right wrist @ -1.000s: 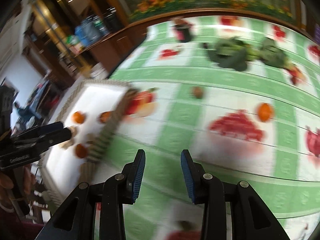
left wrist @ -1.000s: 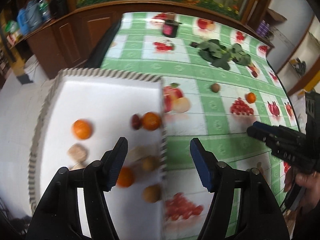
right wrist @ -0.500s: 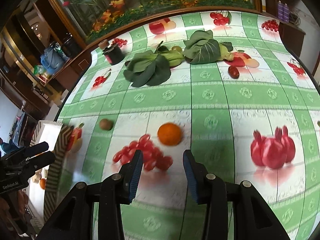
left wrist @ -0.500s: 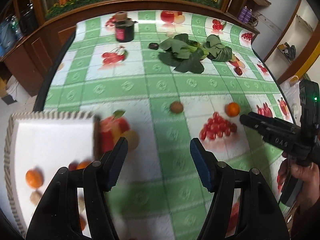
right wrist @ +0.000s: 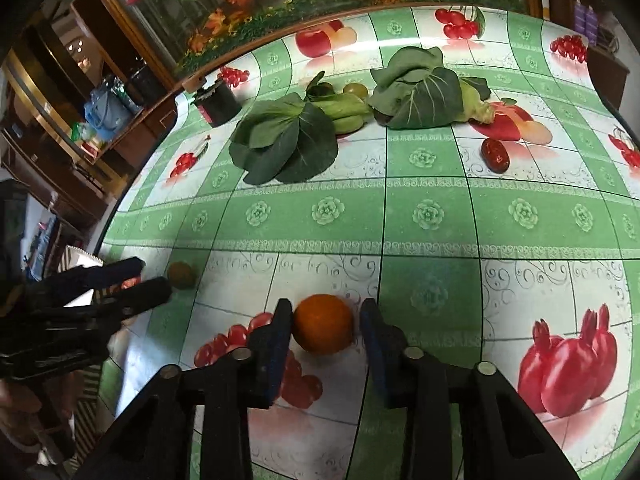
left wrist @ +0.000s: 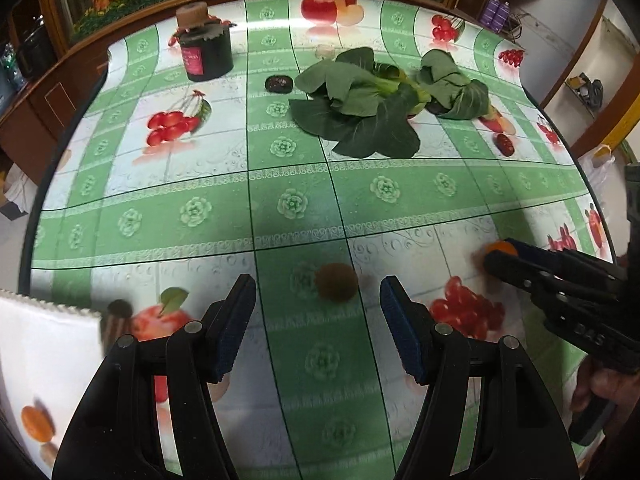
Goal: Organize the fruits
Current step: 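Grasp a kiwi with the left tool while the right tool grasps an orange, then carry the kiwi and orange over the white tray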
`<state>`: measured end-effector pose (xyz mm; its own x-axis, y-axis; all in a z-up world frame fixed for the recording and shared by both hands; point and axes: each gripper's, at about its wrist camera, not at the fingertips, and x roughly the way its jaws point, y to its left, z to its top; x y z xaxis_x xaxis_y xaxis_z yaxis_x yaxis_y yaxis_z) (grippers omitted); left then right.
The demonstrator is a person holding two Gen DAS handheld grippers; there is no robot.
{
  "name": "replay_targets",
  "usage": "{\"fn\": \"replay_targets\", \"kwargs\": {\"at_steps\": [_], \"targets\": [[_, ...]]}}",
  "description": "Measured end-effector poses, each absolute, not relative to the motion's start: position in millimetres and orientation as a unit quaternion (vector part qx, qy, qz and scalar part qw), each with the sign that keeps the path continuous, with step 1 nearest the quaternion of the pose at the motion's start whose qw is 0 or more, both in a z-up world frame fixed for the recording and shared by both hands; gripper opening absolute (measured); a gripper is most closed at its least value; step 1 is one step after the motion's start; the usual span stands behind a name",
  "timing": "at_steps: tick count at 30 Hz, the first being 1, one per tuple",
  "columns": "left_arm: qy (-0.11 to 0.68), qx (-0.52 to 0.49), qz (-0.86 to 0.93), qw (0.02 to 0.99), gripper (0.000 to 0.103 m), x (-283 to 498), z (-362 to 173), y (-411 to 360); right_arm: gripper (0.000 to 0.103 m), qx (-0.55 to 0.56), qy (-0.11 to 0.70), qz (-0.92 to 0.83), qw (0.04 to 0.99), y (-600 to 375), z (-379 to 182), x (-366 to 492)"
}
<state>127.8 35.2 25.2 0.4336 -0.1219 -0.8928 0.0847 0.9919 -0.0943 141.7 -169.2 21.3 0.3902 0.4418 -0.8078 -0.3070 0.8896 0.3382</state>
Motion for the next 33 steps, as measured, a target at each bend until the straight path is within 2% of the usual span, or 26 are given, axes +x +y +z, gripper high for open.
{"fn": "replay_targets", "kwargs": {"at_steps": [1,2,3,4,6,19,33], "targets": [[0.530,-0.021,-0.064,0.845,0.056,129.0,21.8,35.8,0.030,0.064,0.503,0.226,0.832,-168.0,21.4,141.8],[0.534,-0.023,-0.067,0.843,0.043,130.0,17.7,36.0,0.030,0.061,0.502,0.227,0.832,-166.8,21.5,141.9],[0.526,-0.017,-0.065,0.848,0.041,129.2,16.8,35.8,0.030,0.060,0.501,0.228,0.833,-166.1,21.6,142.5],[0.525,-0.011,-0.066,0.848,0.032,129.3,15.9,35.2,0.030,0.062,0.501,0.228,0.833,-166.5,21.5,143.4],[0.524,-0.009,-0.066,0.849,0.024,129.4,16.6,36.1,0.029,0.070,0.502,0.228,0.831,-167.9,22.1,144.5],[0.516,-0.041,-0.031,0.855,0.023,71.4,59.3,80.9,0.029,0.097,0.489,0.295,0.815,-135.1,55.6,106.3],[0.511,-0.093,0.091,0.850,0.023,-54.1,83.4,209.6,0.029,0.041,0.486,0.406,0.772,-20.6,78.2,37.8]]}}
